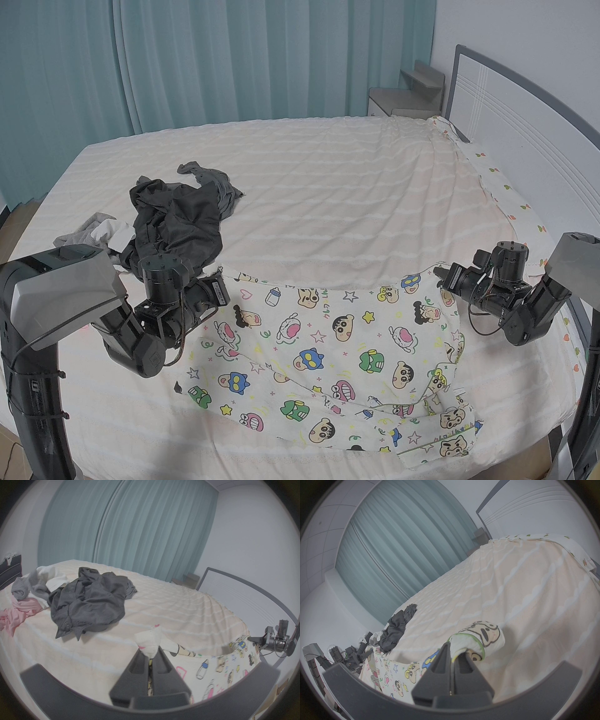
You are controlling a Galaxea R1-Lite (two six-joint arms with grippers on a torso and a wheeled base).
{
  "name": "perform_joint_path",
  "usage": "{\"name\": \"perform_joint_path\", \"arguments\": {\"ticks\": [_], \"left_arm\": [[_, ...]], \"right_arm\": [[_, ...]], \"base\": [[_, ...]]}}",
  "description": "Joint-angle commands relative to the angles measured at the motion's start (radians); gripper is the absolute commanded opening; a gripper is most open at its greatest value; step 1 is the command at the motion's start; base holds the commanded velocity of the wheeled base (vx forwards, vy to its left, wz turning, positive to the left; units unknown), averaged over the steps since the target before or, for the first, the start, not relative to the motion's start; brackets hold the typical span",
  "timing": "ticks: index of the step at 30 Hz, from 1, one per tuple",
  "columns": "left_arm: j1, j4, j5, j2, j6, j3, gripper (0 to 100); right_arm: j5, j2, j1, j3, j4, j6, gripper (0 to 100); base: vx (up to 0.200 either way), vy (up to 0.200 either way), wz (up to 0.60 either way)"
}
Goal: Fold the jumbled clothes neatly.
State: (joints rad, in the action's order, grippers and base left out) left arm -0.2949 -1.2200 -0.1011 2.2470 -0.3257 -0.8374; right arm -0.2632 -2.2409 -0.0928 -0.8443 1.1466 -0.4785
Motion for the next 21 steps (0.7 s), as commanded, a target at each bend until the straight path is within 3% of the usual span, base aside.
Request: {"name": "perform_joint_path", "arguments": {"ticks": [1,2,7,11,12,14,18,21], "left_arm": [[-0.018,-0.016,-0.003,-0.014,0.005,0.012,0],[-0.020,-0.039,-0.012,-0.014,0.053,0.012,0],[-0.021,-0.105,-0.017,-0.020,0.122,0.054,0],[-0.018,-0.128,-0.019,-0.018,0.117,0.078,0],[-0.012,-0.158,-0.022,-0.018,0.162,0.086,0],[0.000,-0.159,-0.022,-0.020,0.148,0.077,0],[0.016,-0.204,-0.020,0.011,0.215,0.086,0],[0.019,-0.207,-0.023,0.034,0.175,0.086,0]], "right_arm": [[-0.001,0.006,-0.001,0.024,0.019,0.000,0],[-0.001,0.007,-0.001,0.027,0.022,0.000,0],[-0.002,0.023,-0.001,0.039,0.024,-0.006,0],[-0.002,0.033,-0.001,0.039,0.025,-0.035,0],[-0.002,0.037,-0.001,0.039,0.025,-0.049,0],[-0.002,0.046,-0.001,0.039,0.027,-0.054,0],[-0.001,0.056,0.001,0.039,0.032,-0.055,0],[-0.001,0.067,0.007,0.039,0.032,-0.055,0]], "base": [[0.000,0.000,0.00],[0.000,0.000,0.00],[0.000,0.000,0.00],[0.000,0.000,0.00],[0.000,0.000,0.00],[0.000,0.000,0.00],[0.000,0.000,0.00],[0.000,0.000,0.00]]}}
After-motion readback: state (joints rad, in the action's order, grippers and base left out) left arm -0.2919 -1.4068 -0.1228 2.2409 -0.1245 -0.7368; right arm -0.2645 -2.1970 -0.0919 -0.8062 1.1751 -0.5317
